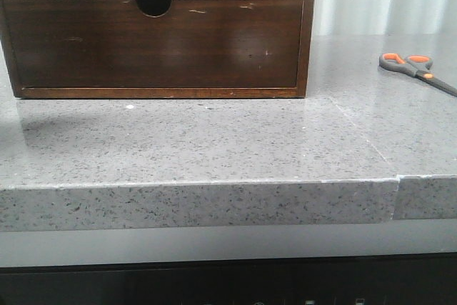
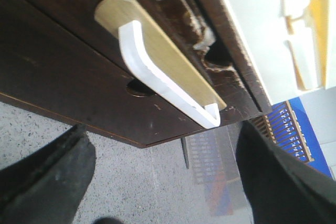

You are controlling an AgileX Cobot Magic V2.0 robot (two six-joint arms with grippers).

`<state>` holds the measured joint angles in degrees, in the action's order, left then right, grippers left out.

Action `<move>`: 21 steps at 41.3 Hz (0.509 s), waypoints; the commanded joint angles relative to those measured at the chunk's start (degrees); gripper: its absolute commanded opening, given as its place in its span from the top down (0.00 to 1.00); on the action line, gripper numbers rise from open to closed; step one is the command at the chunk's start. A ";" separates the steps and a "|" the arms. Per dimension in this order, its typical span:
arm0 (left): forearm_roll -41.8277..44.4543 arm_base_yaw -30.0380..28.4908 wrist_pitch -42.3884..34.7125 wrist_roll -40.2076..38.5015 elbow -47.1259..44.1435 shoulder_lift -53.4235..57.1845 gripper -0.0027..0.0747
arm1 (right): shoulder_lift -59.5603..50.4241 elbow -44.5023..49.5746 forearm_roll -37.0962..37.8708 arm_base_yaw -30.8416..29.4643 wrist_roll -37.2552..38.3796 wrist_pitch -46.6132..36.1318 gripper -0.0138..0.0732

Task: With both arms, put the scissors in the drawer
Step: 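Reach the left gripper to the white drawer handle and grasp it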

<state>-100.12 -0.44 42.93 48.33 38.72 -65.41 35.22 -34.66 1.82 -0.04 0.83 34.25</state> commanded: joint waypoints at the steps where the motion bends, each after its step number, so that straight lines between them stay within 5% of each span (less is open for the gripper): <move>1: -6.42 0.37 4.37 1.98 3.30 -2.84 0.26 | 0.35 -1.93 0.56 -0.44 -0.28 -3.67 0.21; 21: -6.42 0.37 9.56 1.98 13.87 -16.31 0.26 | 0.35 -1.93 0.56 -0.44 -0.28 -3.67 0.21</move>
<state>-101.50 -0.44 49.01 49.99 49.38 -82.03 35.22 -34.66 1.82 -0.04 0.83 34.25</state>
